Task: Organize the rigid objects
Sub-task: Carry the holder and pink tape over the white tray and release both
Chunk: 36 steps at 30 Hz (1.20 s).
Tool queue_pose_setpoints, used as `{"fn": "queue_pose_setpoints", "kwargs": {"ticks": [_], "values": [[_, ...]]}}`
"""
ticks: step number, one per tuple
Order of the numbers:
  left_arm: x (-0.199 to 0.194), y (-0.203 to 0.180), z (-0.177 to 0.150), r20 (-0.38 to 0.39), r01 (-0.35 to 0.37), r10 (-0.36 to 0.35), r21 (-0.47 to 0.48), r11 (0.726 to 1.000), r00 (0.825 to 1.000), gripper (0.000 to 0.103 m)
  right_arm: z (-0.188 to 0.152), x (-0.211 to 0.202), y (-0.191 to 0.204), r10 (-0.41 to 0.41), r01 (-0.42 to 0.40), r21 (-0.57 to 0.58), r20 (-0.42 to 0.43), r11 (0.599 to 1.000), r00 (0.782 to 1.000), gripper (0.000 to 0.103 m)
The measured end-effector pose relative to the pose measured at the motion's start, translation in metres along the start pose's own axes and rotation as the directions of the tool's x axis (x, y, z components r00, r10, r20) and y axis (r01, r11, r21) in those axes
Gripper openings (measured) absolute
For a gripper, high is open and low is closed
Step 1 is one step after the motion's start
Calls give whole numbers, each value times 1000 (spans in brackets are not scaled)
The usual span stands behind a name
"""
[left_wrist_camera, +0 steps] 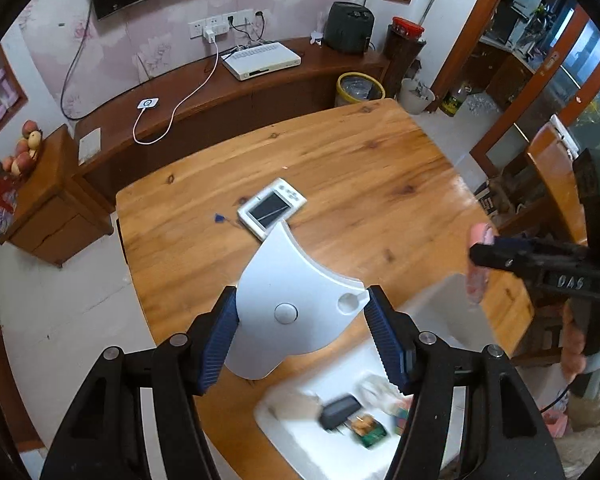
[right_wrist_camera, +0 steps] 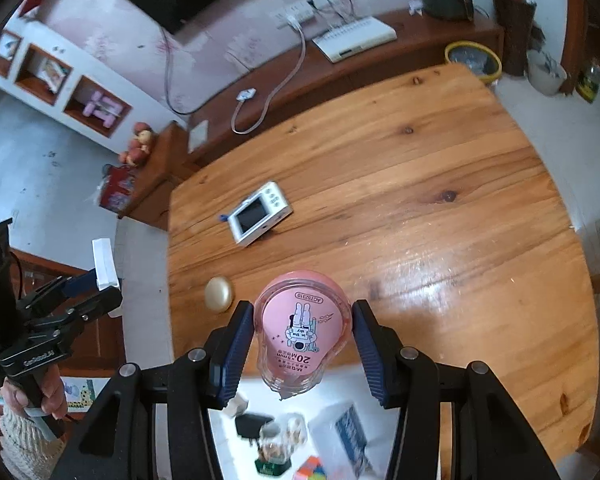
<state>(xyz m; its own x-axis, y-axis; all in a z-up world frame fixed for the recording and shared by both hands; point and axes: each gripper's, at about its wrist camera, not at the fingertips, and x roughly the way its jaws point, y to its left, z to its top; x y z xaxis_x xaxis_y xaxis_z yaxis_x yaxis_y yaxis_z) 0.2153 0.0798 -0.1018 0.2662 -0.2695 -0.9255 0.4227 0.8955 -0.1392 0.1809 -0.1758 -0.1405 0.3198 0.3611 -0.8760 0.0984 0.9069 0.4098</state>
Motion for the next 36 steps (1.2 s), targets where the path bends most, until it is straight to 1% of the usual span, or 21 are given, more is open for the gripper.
{"fn": "queue_pose_setpoints", "kwargs": {"ticks": [4, 6, 9, 11, 14, 16, 19, 22, 23, 25, 30, 36], "values": [[-13, -26, -33, 1, 21, -21, -6, 1000, 1000, 67, -37, -22, 14, -15, 16, -48, 9, 999, 1000, 51], [-12, -35, -48, -8, 11, -11, -7, 1000, 1000, 67, -59, -29, 18, -47, 48, -82, 10, 995, 999, 51], [-2, -45, -74, -44, 18, -19, -23, 1000, 999, 67, -93, -29, 20, -106, 106, -127, 1, 986, 994, 51], [11, -46, -91, -84, 22, -25, -43, 999, 996, 67, -115, -23, 17, -146, 141, -144, -24, 979, 989, 51], [33, -48, -115, -135, -43, 37, -42, 998, 990, 67, -143, -9, 11, -200, 189, -151, -65, 970, 978, 51], [48, -49, -133, -170, -89, 81, -39, 995, 982, 67, -160, -1, 4, -234, 220, -149, -89, 964, 968, 51], [65, -48, -155, -220, -88, 74, -56, 995, 973, 67, -182, 12, -3, -258, 242, -126, -128, 962, 958, 51], [76, -50, -171, -242, -105, 89, -52, 993, 966, 67, -193, 21, -7, -268, 252, -115, -151, 961, 952, 51], [79, -51, -175, -248, -95, 78, -57, 994, 966, 67, -196, 23, -8, -273, 257, -117, -153, 959, 950, 51], [83, -53, -179, -257, -95, 78, -54, 994, 963, 67, -198, 25, -7, -284, 267, -125, -155, 956, 946, 51], [87, -58, -184, -244, -109, 99, -27, 994, 965, 67, -199, 30, -4, -310, 290, -143, -151, 946, 939, 51], [89, -56, -185, -238, -101, 90, -33, 994, 967, 67, -201, 41, -2, -329, 303, -160, -175, 939, 928, 51]]}}
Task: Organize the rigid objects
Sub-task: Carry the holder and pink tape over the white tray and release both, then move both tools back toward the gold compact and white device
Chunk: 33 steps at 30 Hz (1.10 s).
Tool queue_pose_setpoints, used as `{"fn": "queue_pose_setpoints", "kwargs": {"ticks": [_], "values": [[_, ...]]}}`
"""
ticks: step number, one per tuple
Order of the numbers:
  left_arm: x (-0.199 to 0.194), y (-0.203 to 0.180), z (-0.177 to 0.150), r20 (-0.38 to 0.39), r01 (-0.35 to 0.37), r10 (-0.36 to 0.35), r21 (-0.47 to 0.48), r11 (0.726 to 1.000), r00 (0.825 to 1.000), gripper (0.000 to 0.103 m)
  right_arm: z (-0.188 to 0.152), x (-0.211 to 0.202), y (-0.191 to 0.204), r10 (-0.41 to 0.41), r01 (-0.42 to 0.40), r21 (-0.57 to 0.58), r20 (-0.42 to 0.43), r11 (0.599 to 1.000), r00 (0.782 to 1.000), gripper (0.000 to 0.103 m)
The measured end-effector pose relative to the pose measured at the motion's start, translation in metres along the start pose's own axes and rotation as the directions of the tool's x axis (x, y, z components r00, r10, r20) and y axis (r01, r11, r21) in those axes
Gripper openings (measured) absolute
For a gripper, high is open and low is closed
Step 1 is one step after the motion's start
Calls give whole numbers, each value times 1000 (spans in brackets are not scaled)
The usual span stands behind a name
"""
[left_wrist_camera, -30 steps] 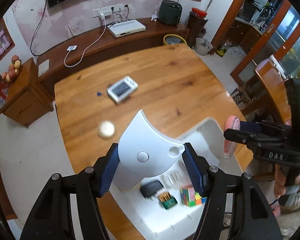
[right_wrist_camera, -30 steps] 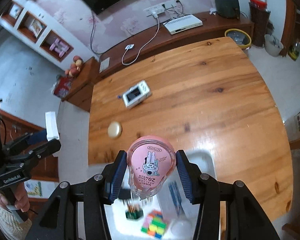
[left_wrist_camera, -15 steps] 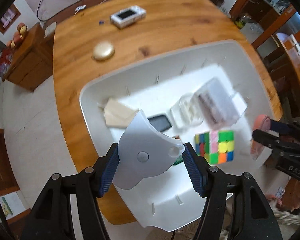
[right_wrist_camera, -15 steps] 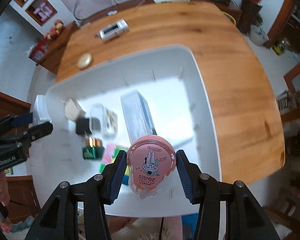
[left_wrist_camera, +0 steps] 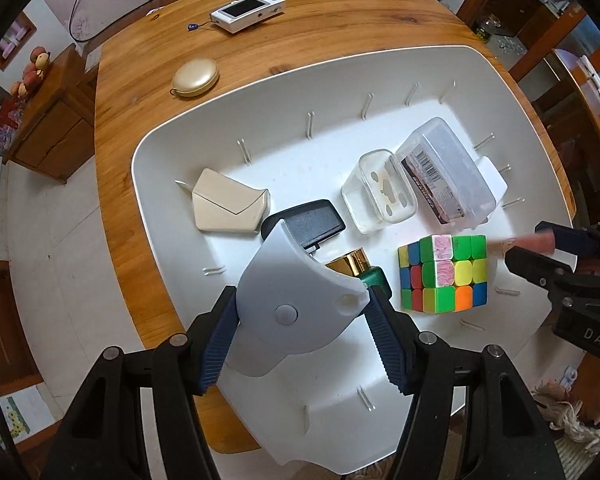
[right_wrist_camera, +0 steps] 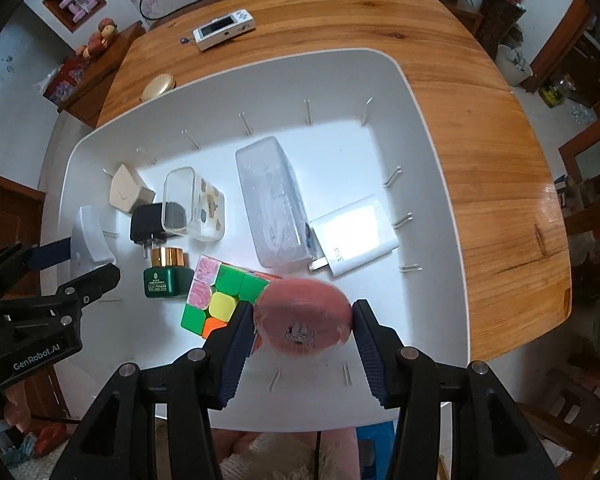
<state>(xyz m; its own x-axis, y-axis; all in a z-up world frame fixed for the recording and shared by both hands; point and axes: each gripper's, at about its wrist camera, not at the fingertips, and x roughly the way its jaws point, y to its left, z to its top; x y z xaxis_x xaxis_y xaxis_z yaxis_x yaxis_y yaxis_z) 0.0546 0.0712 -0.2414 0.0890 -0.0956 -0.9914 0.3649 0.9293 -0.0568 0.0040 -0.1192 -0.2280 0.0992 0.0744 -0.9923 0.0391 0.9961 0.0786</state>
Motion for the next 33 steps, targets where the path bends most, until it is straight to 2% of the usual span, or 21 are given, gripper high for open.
{"fn": "queue_pose_setpoints", "kwargs": {"ticks": [5, 9, 10, 13, 27, 33], "values": [[-2, 0, 1, 2, 9, -9, -4, 1000, 1000, 67, 3, -1, 2, -11, 11, -3, -3, 1000, 1000, 51], [-8, 0, 2, 18, 26, -26, -4, 1000, 1000, 69, 6, -7, 5, -17, 17, -7, 16, 1000, 1000, 61], [-10, -1, 2, 24, 30, -29, -3, 1000, 999, 74, 7, -9, 5, -19, 19, -10, 19, 1000, 1000, 61], [-18, -2, 4, 38, 34, -33, -11, 999, 999, 81, 8, -12, 7, -16, 16, -19, 26, 1000, 1000, 62], [-56, 14, 11, 128, 19, -8, -89, 996, 992, 84, 17, -27, 3, 22, -19, -44, 57, 999, 998, 62], [-69, 34, 24, 153, 4, 22, -164, 986, 988, 84, 31, -32, 6, 44, -38, -77, 67, 996, 997, 62]]}}
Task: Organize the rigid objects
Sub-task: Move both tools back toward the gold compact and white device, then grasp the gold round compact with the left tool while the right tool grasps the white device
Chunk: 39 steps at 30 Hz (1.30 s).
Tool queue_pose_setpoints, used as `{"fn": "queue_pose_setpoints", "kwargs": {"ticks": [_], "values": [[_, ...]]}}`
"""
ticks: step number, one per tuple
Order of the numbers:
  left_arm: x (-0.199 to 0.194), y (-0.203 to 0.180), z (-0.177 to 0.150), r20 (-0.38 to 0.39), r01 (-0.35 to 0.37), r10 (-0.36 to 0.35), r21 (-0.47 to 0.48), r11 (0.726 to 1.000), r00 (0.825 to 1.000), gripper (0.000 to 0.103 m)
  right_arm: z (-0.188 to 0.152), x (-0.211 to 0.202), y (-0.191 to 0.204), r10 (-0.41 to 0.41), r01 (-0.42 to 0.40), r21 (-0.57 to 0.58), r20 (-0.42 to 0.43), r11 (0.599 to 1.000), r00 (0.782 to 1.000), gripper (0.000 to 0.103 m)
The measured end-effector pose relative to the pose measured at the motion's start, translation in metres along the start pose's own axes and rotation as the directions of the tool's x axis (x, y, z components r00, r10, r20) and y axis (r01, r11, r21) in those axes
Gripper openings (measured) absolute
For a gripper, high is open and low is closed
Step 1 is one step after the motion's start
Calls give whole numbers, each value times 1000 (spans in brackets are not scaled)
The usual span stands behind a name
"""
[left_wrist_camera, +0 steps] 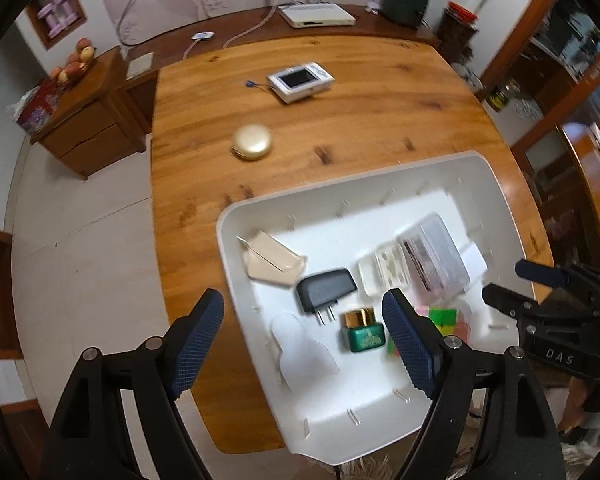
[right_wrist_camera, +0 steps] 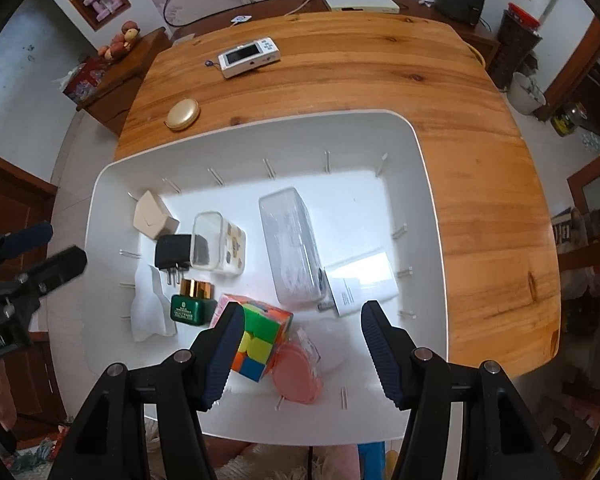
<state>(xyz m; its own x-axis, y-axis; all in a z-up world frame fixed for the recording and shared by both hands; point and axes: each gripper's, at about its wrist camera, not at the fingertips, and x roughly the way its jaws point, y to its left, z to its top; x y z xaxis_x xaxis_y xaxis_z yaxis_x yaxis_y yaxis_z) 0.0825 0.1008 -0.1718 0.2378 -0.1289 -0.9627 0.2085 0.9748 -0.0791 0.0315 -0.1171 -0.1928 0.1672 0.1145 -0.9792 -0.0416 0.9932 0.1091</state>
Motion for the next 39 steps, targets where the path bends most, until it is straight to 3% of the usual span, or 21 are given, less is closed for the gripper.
{"fn": "queue_pose_setpoints", "kwargs": {"ticks": [13, 19, 25, 31, 39], "values": [[0, 40, 52, 31, -68, 73, -128, 989, 997, 85, 46, -2, 10, 53, -51, -66, 22, 997, 998, 62], [35, 47, 95, -54, -105, 98, -157, 982, 994, 85, 72, -2, 15, 62, -58, -109, 39, 992, 997, 62], [77, 57, 137, -130, -107, 79, -228, 968, 988, 85, 119, -17, 20, 33, -9, -202, 119, 979, 992, 62], [118, 64, 156, -185, -131, 76, -307, 943, 980, 85, 184, -33, 30, 45, 35, -375, 204, 926, 978, 62], [166, 73, 166, -254, -148, 52, -373, 916, 966, 85, 261, -9, 47, 50, 100, -598, 228, 795, 972, 62]]}}
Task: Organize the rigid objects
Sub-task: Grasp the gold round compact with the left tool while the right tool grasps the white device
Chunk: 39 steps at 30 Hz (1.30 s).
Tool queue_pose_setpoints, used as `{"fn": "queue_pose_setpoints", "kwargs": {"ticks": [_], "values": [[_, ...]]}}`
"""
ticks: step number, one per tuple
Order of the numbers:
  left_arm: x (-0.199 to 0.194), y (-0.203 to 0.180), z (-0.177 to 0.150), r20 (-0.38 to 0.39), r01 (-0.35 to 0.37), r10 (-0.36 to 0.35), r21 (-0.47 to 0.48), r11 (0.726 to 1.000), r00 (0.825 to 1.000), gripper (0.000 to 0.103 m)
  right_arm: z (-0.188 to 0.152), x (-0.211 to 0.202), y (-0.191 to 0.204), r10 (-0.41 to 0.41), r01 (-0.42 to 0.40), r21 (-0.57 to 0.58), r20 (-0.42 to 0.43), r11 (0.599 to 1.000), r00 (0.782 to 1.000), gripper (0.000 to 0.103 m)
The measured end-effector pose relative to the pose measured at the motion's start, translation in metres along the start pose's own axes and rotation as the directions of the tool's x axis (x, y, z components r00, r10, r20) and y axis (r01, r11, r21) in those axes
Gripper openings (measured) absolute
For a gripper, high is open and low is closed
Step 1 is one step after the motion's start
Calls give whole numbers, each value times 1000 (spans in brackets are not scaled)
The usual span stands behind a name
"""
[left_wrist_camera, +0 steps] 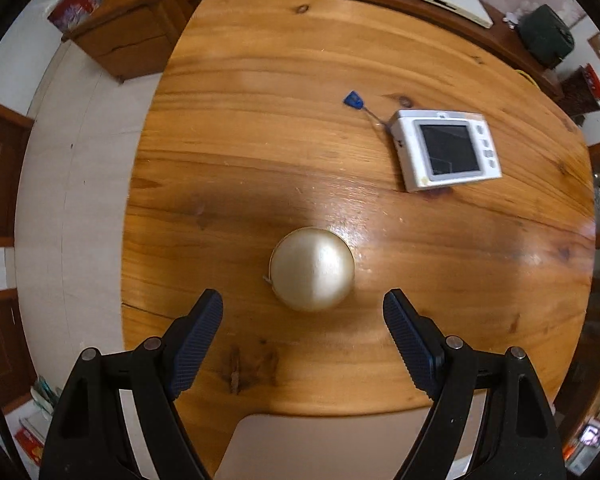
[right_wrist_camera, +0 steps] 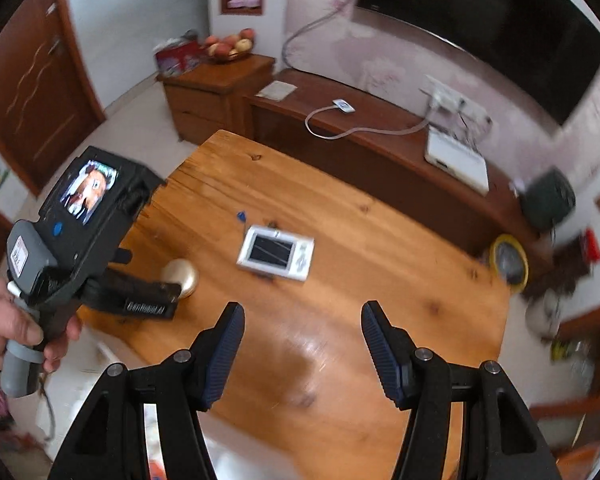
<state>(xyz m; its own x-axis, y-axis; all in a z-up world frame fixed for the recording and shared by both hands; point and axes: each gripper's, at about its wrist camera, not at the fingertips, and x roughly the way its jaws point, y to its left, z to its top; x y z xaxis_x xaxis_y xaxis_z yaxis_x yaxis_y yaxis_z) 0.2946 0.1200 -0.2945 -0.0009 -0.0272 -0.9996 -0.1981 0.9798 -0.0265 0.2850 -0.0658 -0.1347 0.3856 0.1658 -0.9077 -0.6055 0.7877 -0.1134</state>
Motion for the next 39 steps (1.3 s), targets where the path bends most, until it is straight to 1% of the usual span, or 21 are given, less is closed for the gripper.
{"fn": "queue_pose_setpoints", "kwargs": {"ticks": [2, 4, 6, 7, 10, 11, 14, 16, 20, 23, 25, 27, 28, 29, 31, 34, 35, 37, 39], "values": [[9, 3, 3, -13, -5, 5, -25, 1000, 1000, 85, 10, 16, -5, 28, -28, -65, 4, 998, 1000, 62], [17, 6, 6, -24, -4, 3, -47, 999, 1000, 85, 17, 35, -7, 38, -37, -144, 3, 989, 999, 62], [22, 10, 6, -36, 7, -10, -64, 998, 999, 85, 21, 55, -6, 52, -51, -231, 0, 972, 999, 62], [25, 12, 6, -43, 18, -21, -74, 997, 999, 85, 22, 67, -4, 65, -65, -279, -10, 958, 998, 62], [32, 16, 6, -58, 33, -38, -92, 995, 998, 85, 23, 91, 6, 102, -110, -367, -41, 924, 994, 62], [34, 17, 5, -61, 40, -46, -98, 994, 997, 85, 23, 101, 10, 116, -126, -406, -49, 905, 992, 62], [42, 21, 4, -71, 49, -58, -118, 992, 996, 85, 19, 123, 25, 117, -138, -504, -73, 853, 990, 62], [42, 22, 3, -60, 47, -54, -118, 992, 997, 85, 15, 136, 34, 118, -150, -553, -93, 820, 989, 62], [44, 22, 4, -61, 45, -51, -94, 995, 997, 85, 14, 157, 46, 118, -167, -617, -120, 769, 986, 62], [44, 23, 6, -63, 42, -47, -78, 996, 997, 85, 13, 170, 56, 101, -155, -672, -118, 724, 988, 62], [43, 17, 6, -62, 39, -44, -80, 996, 997, 85, 13, 176, 61, 93, -145, -701, -112, 698, 989, 62], [42, 16, 7, -63, 47, -52, -86, 995, 997, 84, 13, 185, 65, 90, -151, -716, -124, 682, 988, 63], [43, 17, 8, -64, 50, -56, -91, 995, 996, 84, 14, 189, 65, 86, -147, -717, -121, 682, 989, 69], [43, 17, 9, -65, 51, -57, -94, 994, 996, 84, 16, 194, 65, 88, -157, -710, -133, 687, 987, 69], [43, 17, 9, -65, 50, -56, -94, 994, 996, 84, 22, 198, 62, 124, -200, -678, -160, 708, 979, 71], [44, 17, 10, -65, 49, -56, -94, 994, 996, 84, 34, 208, 51, 175, -282, -591, -232, 756, 957, 71], [43, 17, 11, -65, 48, -54, -95, 994, 996, 84, 38, 212, 46, 200, -315, -545, -262, 777, 944, 70], [42, 18, 12, -66, 35, -42, -100, 994, 997, 80, 41, 214, 39, 218, -329, -494, -269, 805, 938, 65], [41, 20, 12, -66, 35, -42, -103, 994, 997, 78, 41, 214, 34, 227, -328, -447, -265, 832, 937, 63]]}}
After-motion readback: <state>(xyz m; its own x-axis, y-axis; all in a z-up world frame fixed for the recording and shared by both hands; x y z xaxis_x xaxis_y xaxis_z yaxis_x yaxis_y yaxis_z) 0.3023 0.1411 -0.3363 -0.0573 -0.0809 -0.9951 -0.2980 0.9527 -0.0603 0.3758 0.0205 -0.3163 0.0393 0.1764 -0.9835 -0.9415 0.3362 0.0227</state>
